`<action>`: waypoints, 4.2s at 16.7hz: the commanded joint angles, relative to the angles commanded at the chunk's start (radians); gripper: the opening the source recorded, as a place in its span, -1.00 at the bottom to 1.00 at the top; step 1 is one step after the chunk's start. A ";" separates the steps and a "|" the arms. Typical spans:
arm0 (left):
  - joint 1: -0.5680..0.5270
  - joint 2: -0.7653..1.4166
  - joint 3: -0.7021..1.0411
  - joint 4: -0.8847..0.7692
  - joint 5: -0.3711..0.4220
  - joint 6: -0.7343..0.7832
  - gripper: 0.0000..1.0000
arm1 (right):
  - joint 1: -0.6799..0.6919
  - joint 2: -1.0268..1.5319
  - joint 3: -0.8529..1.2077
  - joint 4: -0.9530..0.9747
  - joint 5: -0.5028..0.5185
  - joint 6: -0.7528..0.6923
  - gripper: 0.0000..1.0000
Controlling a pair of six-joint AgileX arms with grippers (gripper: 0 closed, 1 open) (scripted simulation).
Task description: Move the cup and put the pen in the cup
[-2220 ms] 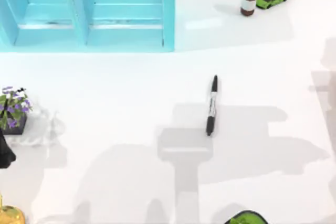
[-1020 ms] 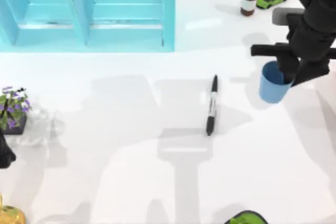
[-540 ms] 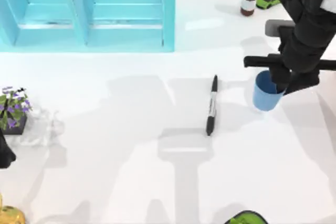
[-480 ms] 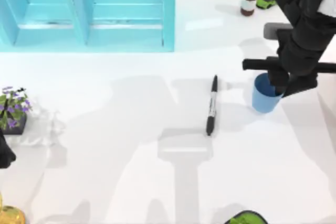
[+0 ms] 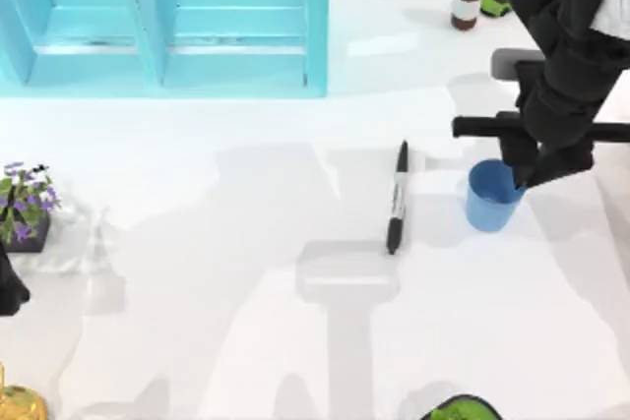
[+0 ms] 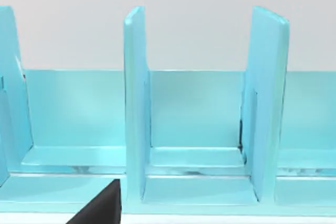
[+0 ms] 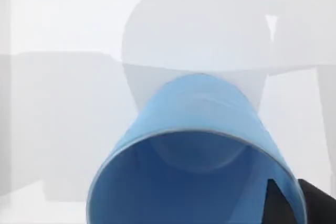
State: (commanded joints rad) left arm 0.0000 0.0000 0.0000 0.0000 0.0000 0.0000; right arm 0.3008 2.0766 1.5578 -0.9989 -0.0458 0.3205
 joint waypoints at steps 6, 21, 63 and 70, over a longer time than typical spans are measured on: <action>0.000 0.000 0.000 0.000 0.000 0.000 1.00 | 0.000 0.000 0.000 0.000 0.000 0.000 0.51; 0.000 0.000 0.000 0.000 0.000 0.000 1.00 | -0.003 0.007 0.039 -0.038 -0.002 0.001 1.00; 0.000 0.000 0.000 0.000 0.000 0.000 1.00 | 0.295 0.644 1.124 -0.662 0.176 0.471 1.00; 0.000 0.000 0.000 0.000 0.000 0.000 1.00 | 0.284 0.529 0.657 -0.317 0.176 0.461 1.00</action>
State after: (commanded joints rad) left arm 0.0000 0.0000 0.0000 0.0000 0.0000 0.0000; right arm 0.5848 2.6058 2.2150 -1.3160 0.1298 0.7814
